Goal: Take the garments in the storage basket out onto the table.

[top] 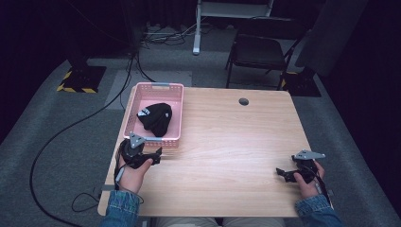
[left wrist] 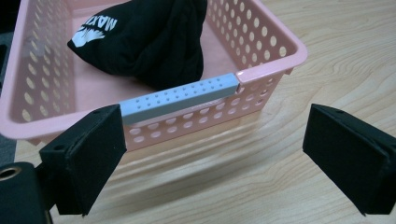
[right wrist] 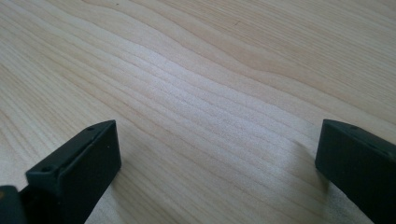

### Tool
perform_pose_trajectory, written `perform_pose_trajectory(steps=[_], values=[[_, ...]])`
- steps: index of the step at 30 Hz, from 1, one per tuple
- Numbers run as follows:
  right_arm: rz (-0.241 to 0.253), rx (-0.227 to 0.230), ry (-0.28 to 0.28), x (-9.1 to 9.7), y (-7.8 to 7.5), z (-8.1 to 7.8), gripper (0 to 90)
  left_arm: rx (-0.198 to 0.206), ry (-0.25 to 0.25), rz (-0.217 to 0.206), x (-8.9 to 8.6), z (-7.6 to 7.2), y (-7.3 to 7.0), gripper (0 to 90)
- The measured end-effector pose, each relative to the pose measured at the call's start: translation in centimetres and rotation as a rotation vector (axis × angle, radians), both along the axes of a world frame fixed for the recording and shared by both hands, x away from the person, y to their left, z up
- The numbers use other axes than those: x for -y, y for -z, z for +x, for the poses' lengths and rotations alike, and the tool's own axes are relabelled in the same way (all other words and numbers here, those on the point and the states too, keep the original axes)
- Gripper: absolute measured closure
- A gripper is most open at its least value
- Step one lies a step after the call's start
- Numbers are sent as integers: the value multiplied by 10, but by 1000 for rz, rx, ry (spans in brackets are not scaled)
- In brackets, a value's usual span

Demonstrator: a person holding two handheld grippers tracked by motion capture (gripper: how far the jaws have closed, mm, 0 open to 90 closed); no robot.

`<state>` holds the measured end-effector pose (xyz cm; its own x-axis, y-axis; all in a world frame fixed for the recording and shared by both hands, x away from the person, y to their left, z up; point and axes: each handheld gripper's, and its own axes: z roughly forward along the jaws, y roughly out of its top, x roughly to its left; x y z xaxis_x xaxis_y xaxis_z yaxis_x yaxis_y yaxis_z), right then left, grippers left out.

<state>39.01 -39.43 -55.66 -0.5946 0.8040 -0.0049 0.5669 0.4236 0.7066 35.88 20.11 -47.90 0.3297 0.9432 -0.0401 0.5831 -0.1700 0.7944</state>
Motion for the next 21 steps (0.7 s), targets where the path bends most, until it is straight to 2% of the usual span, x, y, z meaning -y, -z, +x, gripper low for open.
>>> perform_pose_trajectory(steps=[21], values=[[0, 0, 4, 0, 0, 0, 0, 31, 15, -4, 7, 15, -19, 60]])
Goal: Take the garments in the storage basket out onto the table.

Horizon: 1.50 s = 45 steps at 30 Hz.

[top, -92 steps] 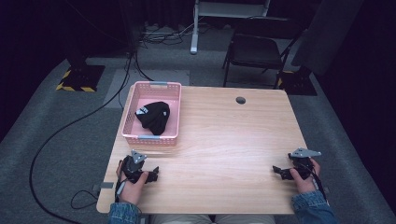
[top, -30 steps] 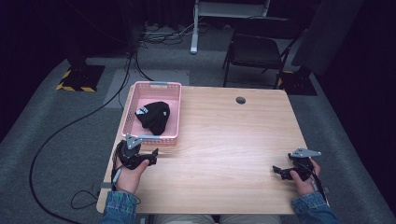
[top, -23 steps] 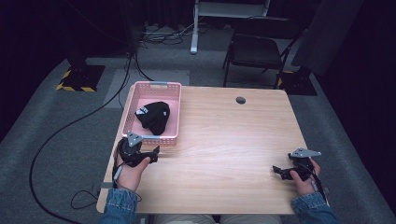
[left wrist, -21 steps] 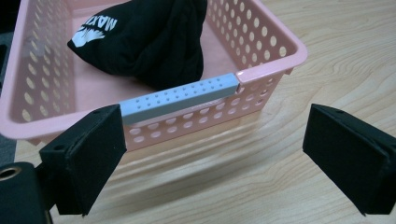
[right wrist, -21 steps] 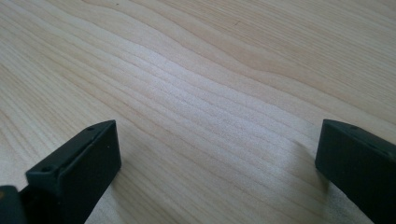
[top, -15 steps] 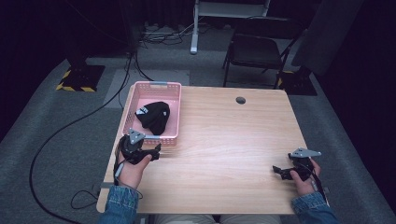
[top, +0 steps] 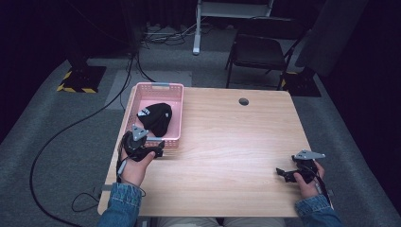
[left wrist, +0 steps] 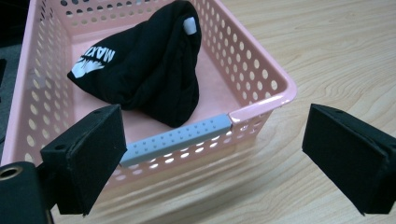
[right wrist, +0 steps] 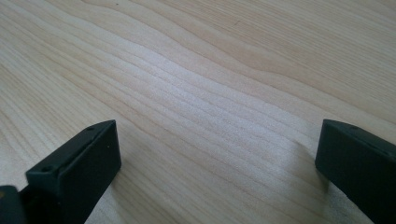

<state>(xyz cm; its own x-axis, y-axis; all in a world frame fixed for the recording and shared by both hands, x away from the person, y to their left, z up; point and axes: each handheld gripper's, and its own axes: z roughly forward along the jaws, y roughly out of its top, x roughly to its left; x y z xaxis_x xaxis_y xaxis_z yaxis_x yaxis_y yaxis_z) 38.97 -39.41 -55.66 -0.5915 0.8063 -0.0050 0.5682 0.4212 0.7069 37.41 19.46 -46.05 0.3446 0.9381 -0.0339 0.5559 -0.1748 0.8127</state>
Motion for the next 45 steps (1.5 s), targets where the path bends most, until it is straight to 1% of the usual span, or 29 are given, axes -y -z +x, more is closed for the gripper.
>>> perform_pose_trajectory(steps=[5, 9, 13, 22, 32, 33, 37, 40, 41, 45], values=[[-1, 0, 1, 0, 0, 0, 0, 9, 4, -9, 2, 5, -4, 60], [-1, 0, 1, 0, 0, 0, 0, 13, 13, -6, 3, 10, -8, 62], [-1, 0, 1, 0, 0, 0, 0, 19, 11, -8, 3, 14, -12, 63], [0, -1, 1, 0, 0, 0, 0, 30, 15, 16, 4, 23, -21, 65], [0, 0, 1, 0, 0, 0, 0, 29, 21, 27, 7, 35, -27, 66], [0, -1, 2, 0, 0, 0, 0, 27, 26, 36, 8, 37, -28, 66], [0, 0, 1, 0, 0, 0, 0, 29, 31, 44, 9, 40, -31, 66], [-1, 0, 1, 0, 0, 0, 0, 35, 33, 41, 9, 42, -33, 66], [-1, -1, 1, 0, 0, 0, 0, 40, 33, 28, 10, 44, -34, 66], [-1, 0, 1, 0, 0, 0, 0, 41, 29, 18, 11, 48, -34, 66]])
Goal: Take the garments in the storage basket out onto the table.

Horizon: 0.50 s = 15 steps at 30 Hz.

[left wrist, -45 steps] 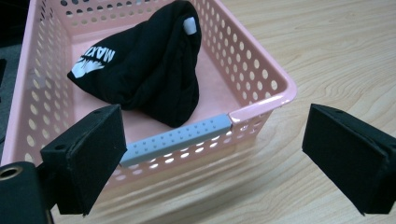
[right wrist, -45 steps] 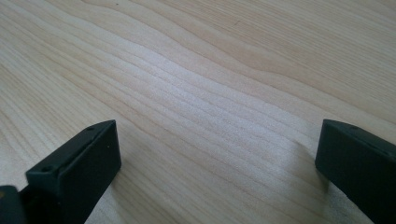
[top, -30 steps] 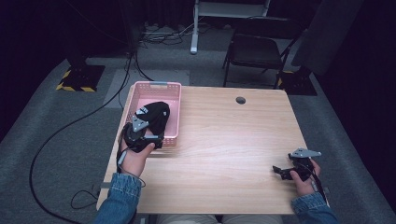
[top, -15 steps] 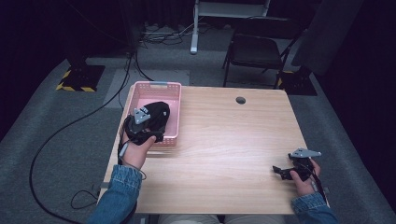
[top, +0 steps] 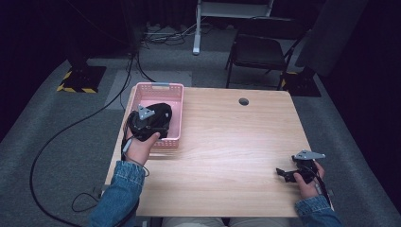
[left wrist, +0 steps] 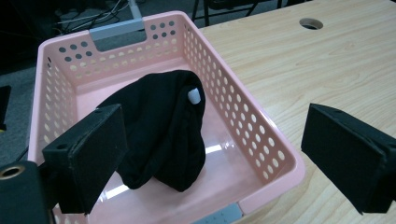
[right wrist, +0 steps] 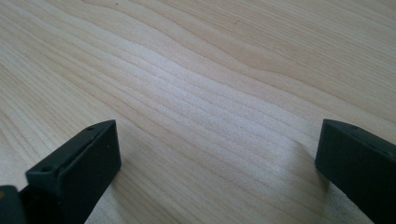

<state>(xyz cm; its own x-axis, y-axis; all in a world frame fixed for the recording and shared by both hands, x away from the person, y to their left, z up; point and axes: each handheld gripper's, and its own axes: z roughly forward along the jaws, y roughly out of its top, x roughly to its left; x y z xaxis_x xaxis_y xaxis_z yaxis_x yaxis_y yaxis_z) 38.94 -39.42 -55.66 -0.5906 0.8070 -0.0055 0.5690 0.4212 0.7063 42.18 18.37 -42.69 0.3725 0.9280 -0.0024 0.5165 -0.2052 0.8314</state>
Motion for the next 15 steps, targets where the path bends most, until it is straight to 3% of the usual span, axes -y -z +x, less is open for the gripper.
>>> perform_pose_trajectory(steps=[15], values=[[0, 0, 0, 0, 0, 0, 0, -2, -2, 23, 8, 19, -7, 66]])
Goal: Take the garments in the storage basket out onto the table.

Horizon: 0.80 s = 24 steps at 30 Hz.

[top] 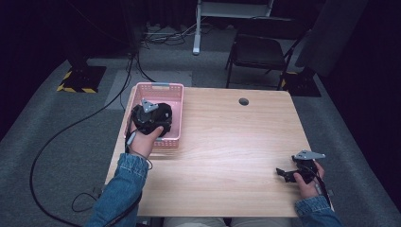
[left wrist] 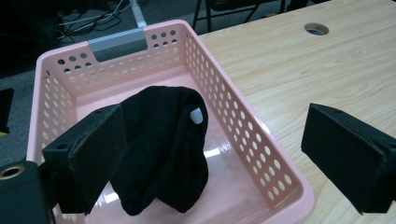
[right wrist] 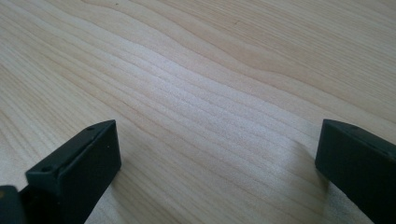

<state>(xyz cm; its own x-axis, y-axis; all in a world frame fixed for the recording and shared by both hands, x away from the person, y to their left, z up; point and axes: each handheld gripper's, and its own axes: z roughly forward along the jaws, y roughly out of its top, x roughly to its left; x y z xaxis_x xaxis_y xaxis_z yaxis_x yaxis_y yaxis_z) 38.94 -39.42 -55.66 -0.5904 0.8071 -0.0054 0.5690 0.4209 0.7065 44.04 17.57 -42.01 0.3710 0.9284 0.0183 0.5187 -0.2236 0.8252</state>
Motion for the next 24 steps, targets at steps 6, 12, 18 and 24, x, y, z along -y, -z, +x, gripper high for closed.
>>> perform_pose_trajectory(steps=[6, 12, 18, 24], values=[[0, 0, 0, 0, 0, 0, 0, -2, -15, 2, 0, 10, -2, 70], [0, 0, 0, 0, 0, 0, 0, -7, -31, 14, 0, 19, -2, 71], [-1, 0, 0, 0, 0, 0, 0, -12, -39, 16, 1, 27, -1, 73], [-2, 2, 1, 0, 0, 0, 2, -7, -64, -10, -2, 33, -1, 74]])
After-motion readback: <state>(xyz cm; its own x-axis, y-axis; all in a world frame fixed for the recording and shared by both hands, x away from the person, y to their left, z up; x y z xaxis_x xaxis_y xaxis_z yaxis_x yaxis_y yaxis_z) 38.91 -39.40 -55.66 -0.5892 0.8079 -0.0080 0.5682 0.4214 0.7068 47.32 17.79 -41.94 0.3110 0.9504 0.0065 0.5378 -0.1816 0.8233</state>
